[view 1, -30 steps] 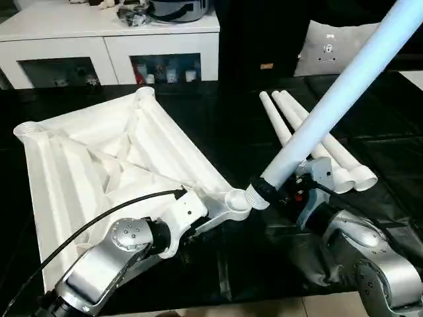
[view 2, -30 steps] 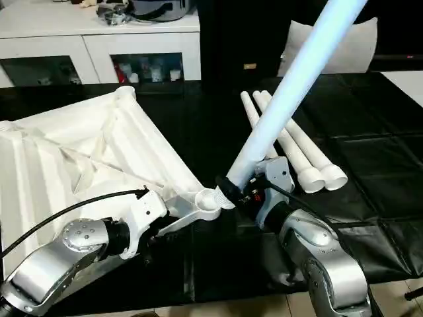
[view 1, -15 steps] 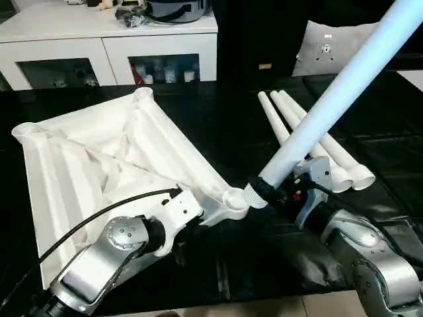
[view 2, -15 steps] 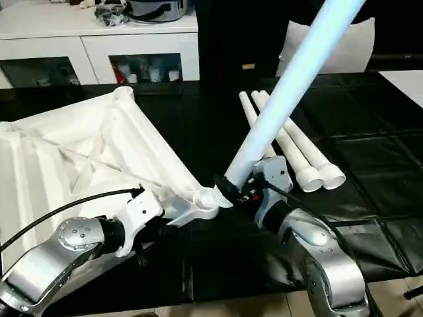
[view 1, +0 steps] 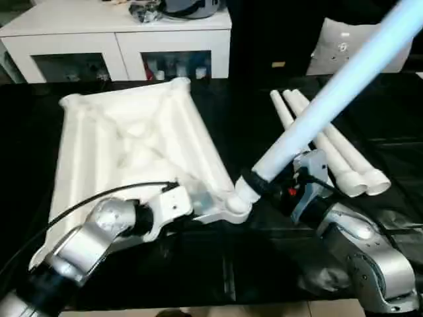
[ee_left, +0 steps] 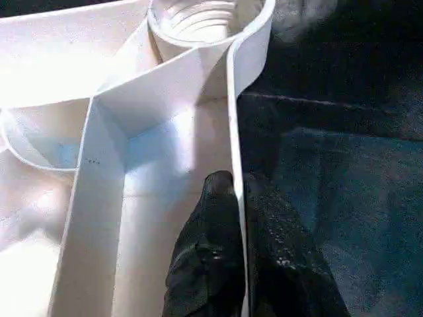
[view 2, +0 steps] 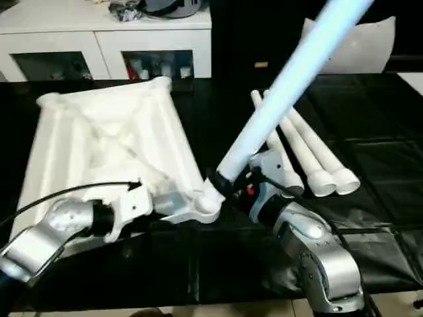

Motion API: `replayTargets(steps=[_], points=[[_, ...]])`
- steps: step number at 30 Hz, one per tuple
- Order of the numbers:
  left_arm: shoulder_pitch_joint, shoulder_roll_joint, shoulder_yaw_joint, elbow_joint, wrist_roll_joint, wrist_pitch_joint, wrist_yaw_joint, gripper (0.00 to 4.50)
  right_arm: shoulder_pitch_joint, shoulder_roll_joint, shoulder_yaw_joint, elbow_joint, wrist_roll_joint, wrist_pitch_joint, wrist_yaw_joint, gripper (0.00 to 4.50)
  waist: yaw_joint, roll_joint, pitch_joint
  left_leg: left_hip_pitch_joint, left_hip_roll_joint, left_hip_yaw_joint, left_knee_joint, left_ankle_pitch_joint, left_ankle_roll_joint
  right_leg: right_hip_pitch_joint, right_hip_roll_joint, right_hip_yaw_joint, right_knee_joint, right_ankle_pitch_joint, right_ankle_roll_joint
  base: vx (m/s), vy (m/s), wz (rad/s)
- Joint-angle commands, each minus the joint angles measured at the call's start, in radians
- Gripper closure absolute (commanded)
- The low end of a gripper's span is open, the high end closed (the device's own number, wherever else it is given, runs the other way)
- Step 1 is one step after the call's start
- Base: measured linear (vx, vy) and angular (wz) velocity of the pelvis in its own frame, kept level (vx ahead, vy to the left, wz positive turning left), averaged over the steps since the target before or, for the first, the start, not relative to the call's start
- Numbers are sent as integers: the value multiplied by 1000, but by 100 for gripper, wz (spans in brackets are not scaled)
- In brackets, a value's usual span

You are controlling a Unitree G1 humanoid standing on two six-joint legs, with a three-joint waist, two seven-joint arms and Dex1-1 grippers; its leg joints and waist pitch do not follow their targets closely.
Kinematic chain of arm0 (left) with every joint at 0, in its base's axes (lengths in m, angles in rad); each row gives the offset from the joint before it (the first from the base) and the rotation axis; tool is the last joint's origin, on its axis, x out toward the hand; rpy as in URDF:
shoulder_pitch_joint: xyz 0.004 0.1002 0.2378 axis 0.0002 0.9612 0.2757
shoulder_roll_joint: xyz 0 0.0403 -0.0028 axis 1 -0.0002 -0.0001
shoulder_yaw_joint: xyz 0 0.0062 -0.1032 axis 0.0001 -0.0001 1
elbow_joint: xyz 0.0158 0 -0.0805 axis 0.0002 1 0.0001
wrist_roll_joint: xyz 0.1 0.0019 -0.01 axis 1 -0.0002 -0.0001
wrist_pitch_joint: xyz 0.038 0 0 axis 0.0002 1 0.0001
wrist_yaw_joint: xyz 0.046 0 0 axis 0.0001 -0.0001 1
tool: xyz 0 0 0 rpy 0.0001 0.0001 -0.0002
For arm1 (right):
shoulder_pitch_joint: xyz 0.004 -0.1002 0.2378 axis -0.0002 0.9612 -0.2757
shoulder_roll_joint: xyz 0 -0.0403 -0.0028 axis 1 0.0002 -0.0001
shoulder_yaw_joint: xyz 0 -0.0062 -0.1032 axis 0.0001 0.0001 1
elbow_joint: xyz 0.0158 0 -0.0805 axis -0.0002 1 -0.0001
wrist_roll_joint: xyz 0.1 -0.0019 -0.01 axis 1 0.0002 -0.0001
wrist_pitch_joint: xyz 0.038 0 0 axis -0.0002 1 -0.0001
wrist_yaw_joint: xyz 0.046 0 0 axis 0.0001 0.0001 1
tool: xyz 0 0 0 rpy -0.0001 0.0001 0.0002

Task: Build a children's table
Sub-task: Insert table leg to table base

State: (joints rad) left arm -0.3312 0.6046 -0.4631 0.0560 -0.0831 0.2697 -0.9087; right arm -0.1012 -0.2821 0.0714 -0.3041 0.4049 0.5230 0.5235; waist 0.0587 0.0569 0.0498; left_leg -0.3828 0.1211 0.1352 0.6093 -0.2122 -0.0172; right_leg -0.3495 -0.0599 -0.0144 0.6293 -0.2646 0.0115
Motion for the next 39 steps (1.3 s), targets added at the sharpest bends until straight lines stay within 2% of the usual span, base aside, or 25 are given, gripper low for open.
replayTargets(steps=[1, 3, 4, 5, 7, 8, 10, 11, 13, 15, 17, 20, 21, 23, 24, 27, 31, 34, 35, 38, 39], points=[[-9, -7, -7, 38, 29, -9, 19, 450, -29, -3, 11, 3, -3, 16, 6, 260, -4, 3, -57, 19, 88, -29, -79, -65, 15, 30, -86, 35, -54, 216, -239, 0, 0, 0], [-5, -18, 7, 65, 28, -10, 24, 450, -47, -20, 35, 13, -5, 43, 18, 260, -6, 1, -50, 23, 92, -29, -86, -140, 3, 28, -87, 38, -62, 90, -248, 0, 0, 0], [4, -28, 23, 67, 15, -8, 26, 450, -57, -37, 56, 21, -15, 65, 29, 260, -6, 3, -49, 24, 94, -30, -89, -157, -2, 28, -88, 38, -64, 60, -250, 0, 0, 0], [10, -35, 33, 66, 2, -19, 19, 450, -63, -46, 66, 27, -18, 78, 35, 260, -8, -3, -46, 22, 94, -30, -91, -171, -7, 30, -89, 40, -67, 18, -250, 0, 0, 0], [15, -43, 45, 62, -19, -20, -2, 450, -80, -53, 74, 45, -23, 89, 42, 260, -9, -2, -46, 23, 95, -27, -91, -187, -10, 27, -91, 44, -71, -27, -244, 0, 0, 0], [15, -46, 51, 58, -39, -13, -19, 450, -98, -51, 71, 62, -24, 91, 43, 260, -12, -9, -46, 23, 93, -26, -91, -178, -8, 27, -92, 45, -71, -40, -247, 0, 0, 0], [11, -49, 55, 56, -63, -7, -46, 450, -127, -51, 71, 89, -26, 94, 53, 260, -14, -6, -49, 23, 93, -23, -88, -151, -5, 24, -90, 44, -69, -19, -251, 0, 0, 0], [4, -48, 51, 68, -67, -33, -72, 450, -153, -65, 83, 111, -34, 103, 74, 260, -17, -17, -52, 21, 92, -21, -85, -122, 9, 27, -89, 44, -65, 14, -257, 0, 0, 0], [2, -50, 52, 73, -63, -40, -79, 450, -158, -72, 88, 114, -34, 108, 78, 260, -16, -14, -54, 20, 92, -18, -80, -71, 32, 28, -88, 43, -64, 74, -259, 0, 0, 0], [3, -52, 52, 78, -60, -52, -98, 450, -179, -85, 105, 138, -34, 115, 98, 260, -15, -24, -58, 17, 89, -12, -73, -19, 67, 32, -88, 42, -58, 147, -263, 0, 0, 0], [5, -52, 55, 73, -58, -38, -103, 450, -186, -93, 113, 150, -35, 121, 110, 260, -10, -23, -57, 18, 91, -10, -72, -14, 83, 29, -89, 40, -59, 144, -263, 0, 0, 0], [8, -66, 79, 69, -65, -9, -87, 450, -180, -95, 112, 165, -26, 121, 132, 260, -7, -22, -55, 19, 95, -8, -74, -31, 80, 27, -87, 38, -60, 98, -265, 0, 0, 0], [7, -68, 82, 69, -66, -5, -86, 405, -180, -95, 110, 168, -25, 120, 137, 260, -7, -21, -55, 20, 96, -8, -75, -39, 76, 27, -87, 38, -61, 76, -265, 0, 0, 0], [8, -72, 87, 69, -64, -3, -83, 393, -169, -93, 107, 173, -13, 116, 152, 260, -6, -19, -55, 21, 97, -7, -76, -54, 69, 26, -88, 38, -62, 59, -269, 0, 0, 0], [8, -75, 90, 69, -70, -1, -87, 391, -165, -95, 110, 177, -17, 109, 154, 260, -5, -14, -55, 22, 98, -8, -76, -59, 65, 24, -88, 38, -62, 53, -270, 0, 0, 0], [12, -88, 105, 64, -77, 11, -78, 359, -157, -97, 117, 196, -28, 86, 160, 260, -4, -19, -56, 25, 100, -9, -79, -68, 46, 23, -84, 38, -60, 86, -274, 0, 0, 0], [14, -99, 116, 69, -69, 12, -62, 340, -154, -94, 119, 207, -38, 70, 161, 260, -3, -25, -56, 23, 98, -6, -78, -71, 48, 26, -88, 40, -61, 104, -279, 0, 0, 0], [16, -94, 112, 76, -48, 0, -60, 338, -154, -88, 116, 209, -41, 65, 162, 260, -2, -25, -55, 23, 98, -6, -78, -70, 49, 27, -88, 40, -62, 88, -272, 0, 0, 0], [17, -91, 113, 78, -45, 3, -60, 372, -154, -86, 115, 210, -41, 62, 163, 260, -3, -25, -55, 23, 99, -7, -78, -68, 50, 27, -87, 40, -62, 89, -270, 0, 0, 0], [19, -90, 117, 81, -49, 9, -61, 381, -155, -85, 116, 213, -43, 53, 164, 260, -2, -25, -56, 23, 99, -7, -78, -64, 50, 27, -87, 39, -60, 94, -272, 0, 0, 0], [19, -88, 115, 81, -51, 12, -65, 396, -156, -84, 117, 214, -44, 52, 164, 260, -2, -25, -56, 23, 99, -7, -77, -62, 51, 26, -86, 39, -60, 99, -272, 0, 0, 0]])
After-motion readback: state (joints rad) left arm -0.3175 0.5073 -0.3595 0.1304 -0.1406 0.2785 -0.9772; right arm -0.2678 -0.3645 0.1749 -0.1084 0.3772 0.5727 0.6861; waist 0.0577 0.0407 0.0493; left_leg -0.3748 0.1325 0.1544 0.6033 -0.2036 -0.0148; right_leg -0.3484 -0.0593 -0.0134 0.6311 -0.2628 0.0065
